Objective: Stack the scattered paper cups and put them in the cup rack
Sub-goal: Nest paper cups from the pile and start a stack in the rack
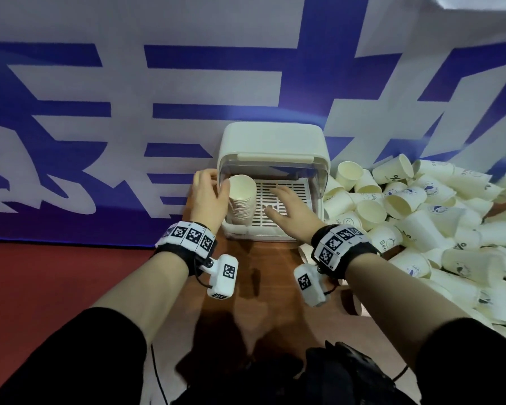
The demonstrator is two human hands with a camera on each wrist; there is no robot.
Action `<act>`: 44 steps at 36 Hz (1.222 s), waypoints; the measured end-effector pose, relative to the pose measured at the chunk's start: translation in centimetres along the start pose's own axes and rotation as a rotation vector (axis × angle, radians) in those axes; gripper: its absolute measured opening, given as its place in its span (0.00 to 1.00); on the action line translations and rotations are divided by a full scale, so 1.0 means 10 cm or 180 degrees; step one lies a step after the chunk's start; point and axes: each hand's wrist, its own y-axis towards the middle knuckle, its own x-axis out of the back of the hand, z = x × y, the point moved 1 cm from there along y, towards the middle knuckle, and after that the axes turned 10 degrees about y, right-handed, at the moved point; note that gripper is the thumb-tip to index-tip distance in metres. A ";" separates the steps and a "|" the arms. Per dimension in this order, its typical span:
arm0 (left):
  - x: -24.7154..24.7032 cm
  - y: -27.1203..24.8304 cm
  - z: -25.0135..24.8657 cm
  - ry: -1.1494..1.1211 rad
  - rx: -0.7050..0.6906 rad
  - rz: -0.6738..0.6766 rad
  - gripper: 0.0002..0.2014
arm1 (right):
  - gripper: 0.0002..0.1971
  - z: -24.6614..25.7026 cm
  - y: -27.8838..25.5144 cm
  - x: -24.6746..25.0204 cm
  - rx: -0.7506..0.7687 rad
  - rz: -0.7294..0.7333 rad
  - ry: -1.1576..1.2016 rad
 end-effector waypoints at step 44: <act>-1.68 -1.25 -0.60 0.1811 -0.0783 0.2443 0.39 | 0.44 -1.37 -1.02 0.89 -0.0821 0.0462 -0.0821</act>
